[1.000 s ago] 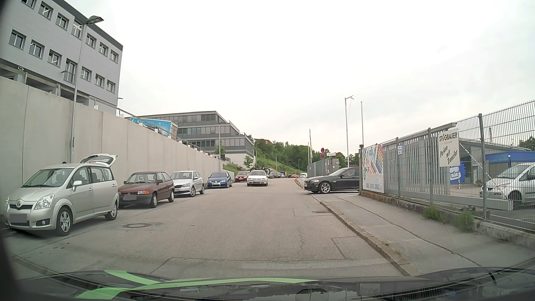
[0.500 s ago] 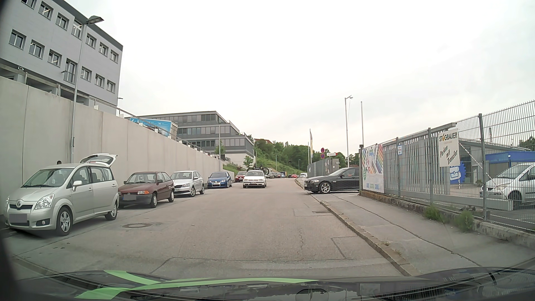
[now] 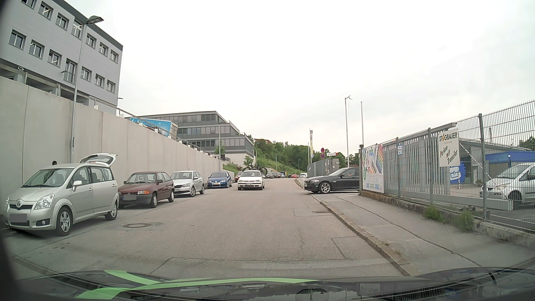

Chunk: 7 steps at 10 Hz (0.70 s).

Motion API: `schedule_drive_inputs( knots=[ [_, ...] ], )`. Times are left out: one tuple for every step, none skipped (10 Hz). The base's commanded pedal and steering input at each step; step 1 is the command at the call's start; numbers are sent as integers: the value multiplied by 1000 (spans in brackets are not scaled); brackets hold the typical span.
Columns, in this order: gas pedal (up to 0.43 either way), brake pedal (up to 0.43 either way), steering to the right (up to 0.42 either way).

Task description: Follow the waypoints while adhering to traffic rules and regulations

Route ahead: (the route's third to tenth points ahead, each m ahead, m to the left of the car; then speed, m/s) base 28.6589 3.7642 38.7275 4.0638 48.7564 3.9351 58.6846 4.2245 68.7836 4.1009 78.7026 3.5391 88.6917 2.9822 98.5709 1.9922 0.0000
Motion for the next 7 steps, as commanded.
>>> schedule_drive_inputs(
  knots=[
    [0, 122, -5],
    [0, 122, -4],
    [0, 128, -5],
    [0, 128, -5],
    [0, 122, -4],
    [0, 128, -5],
    [0, 128, -5]
  ],
)
